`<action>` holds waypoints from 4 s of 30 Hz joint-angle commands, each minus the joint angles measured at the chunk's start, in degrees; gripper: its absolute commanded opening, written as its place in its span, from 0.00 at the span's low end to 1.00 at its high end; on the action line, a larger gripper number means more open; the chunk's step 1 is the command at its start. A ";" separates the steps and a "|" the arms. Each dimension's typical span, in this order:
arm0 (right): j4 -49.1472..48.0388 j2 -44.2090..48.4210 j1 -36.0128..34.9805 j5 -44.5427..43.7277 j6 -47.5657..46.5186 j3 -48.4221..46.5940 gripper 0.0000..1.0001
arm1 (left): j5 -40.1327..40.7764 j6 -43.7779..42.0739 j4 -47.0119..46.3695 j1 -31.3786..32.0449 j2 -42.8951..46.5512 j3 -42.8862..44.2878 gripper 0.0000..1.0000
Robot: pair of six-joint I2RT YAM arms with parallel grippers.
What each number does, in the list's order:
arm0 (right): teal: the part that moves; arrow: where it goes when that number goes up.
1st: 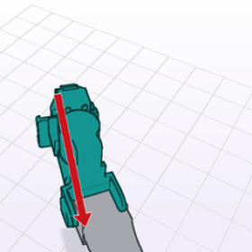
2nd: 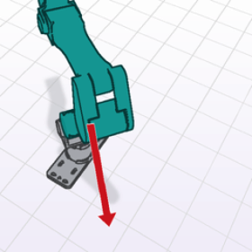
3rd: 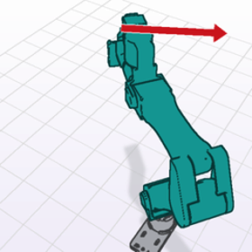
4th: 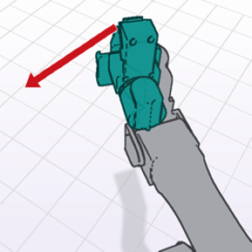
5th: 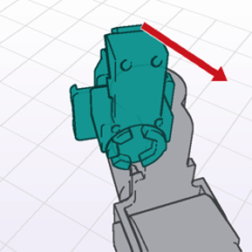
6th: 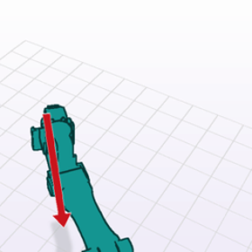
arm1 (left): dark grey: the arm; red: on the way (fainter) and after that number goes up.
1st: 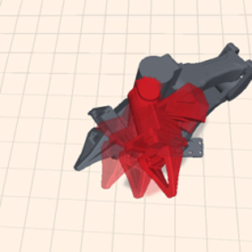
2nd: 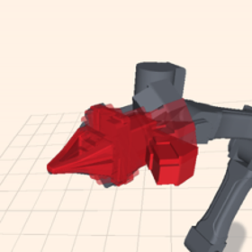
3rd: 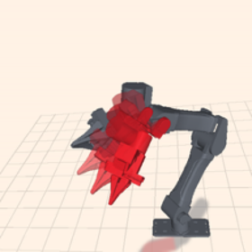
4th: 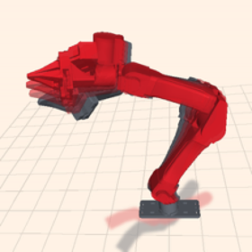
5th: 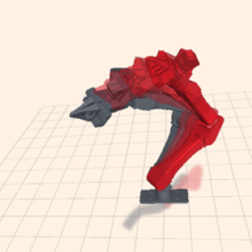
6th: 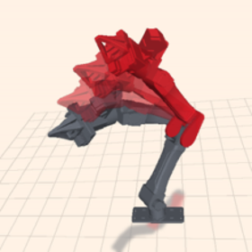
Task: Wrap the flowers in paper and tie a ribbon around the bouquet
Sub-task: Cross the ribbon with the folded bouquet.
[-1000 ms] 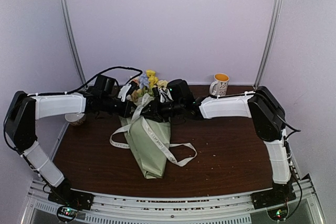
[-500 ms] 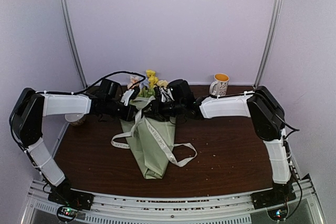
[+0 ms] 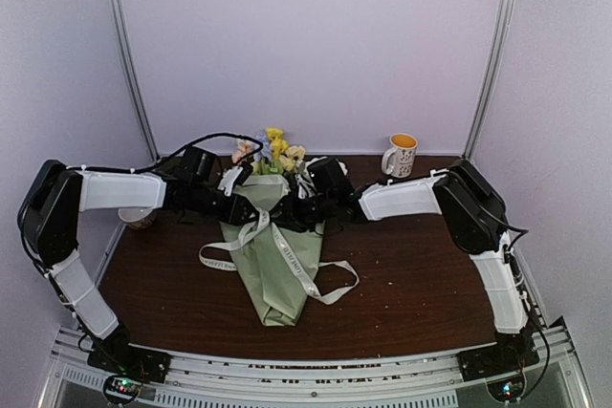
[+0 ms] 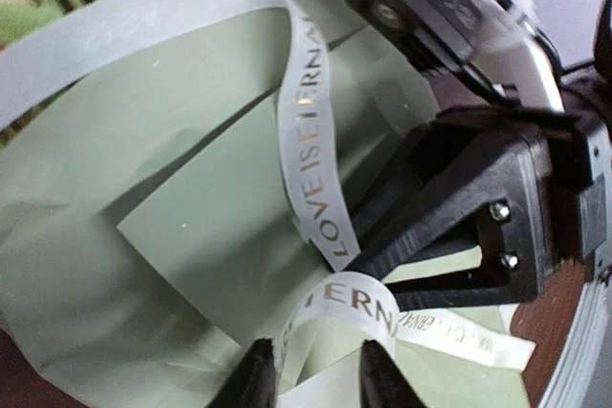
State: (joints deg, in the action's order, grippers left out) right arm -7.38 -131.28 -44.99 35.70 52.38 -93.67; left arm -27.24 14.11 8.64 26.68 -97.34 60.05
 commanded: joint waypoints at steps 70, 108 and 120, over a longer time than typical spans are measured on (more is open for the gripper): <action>0.32 -5.53 -1.87 3.85 -1.26 -5.01 0.00 | -5.67 5.91 5.30 -6.23 -16.63 15.32 0.56; 12.55 9.68 0.60 3.80 -15.26 0.26 0.00 | 10.86 10.04 -0.02 -12.63 3.57 -10.27 0.00; 16.74 16.10 0.71 4.94 -17.14 -4.83 0.00 | 12.34 14.08 -7.06 -13.06 -0.05 -20.55 0.00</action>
State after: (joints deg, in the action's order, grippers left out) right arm 7.62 -120.03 -44.27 39.94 37.10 -94.72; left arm -17.50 26.83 4.16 13.72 -94.80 41.74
